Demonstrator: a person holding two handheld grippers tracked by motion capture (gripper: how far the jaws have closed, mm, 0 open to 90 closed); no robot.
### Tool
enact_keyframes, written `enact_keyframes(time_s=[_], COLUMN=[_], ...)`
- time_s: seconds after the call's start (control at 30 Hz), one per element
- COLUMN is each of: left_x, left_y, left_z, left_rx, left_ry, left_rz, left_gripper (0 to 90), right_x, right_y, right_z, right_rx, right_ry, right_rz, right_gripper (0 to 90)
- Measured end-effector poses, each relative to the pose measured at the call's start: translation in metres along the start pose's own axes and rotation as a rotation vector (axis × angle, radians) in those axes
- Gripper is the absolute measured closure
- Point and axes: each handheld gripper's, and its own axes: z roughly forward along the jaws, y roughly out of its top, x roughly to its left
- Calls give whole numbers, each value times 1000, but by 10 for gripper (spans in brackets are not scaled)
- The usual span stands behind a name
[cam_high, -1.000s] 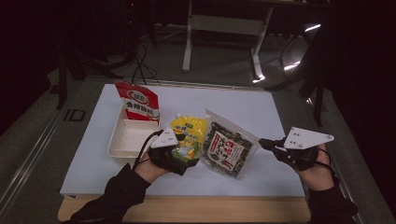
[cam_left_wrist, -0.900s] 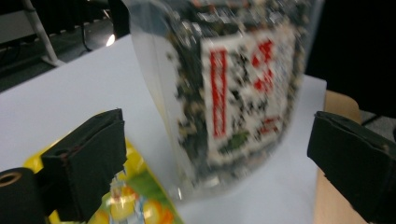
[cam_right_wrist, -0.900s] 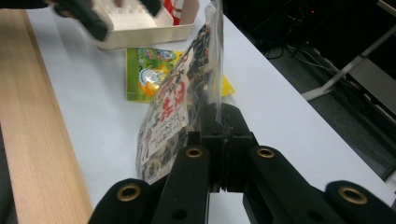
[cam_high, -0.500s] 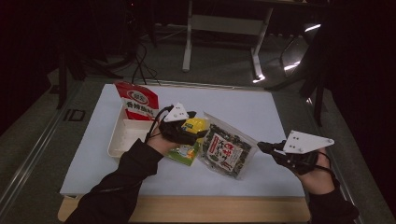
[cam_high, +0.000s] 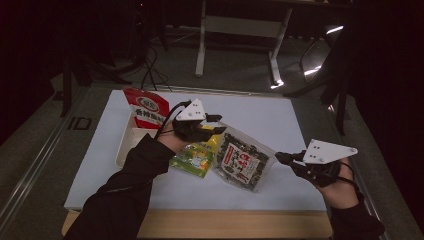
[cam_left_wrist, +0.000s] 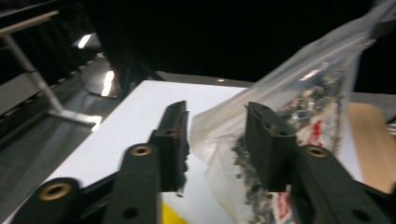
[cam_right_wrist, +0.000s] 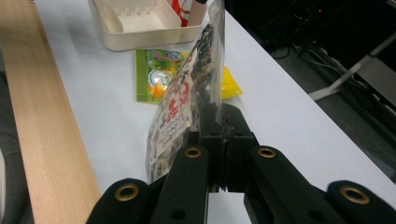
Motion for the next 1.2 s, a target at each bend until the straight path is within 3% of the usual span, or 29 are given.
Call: enact_keyframes(time_s=[0.13,0.3,0.47,0.63,0.8,1.03,1.2], left_x=[3,3,2,3,1,0,0], left_y=[0,1,-3,-11,-12,-13,-13], left_z=[-2,-7,-10,-12,-11,-12,-13], left_rx=[11,21,-4,-42,-59,-72,-74], left_ry=[-4,12,6,6,12,9,-3], left_rz=[-14,44,92,117,115,101,89], left_gripper=[693,893,900,900,900,900,900], right_x=[-2,-2,-2,-7,-15,-22,-21], right_y=[0,-1,-2,-8,-18,-39,-50], right_z=[0,1,2,7,17,44,60], right_rx=[1,-4,-23,-51,-58,-43,-37], right_ry=[3,4,-2,3,-2,66,117], right_rz=[7,13,29,94,160,247,278], right_gripper=[888,885,849,640,516,482,546])
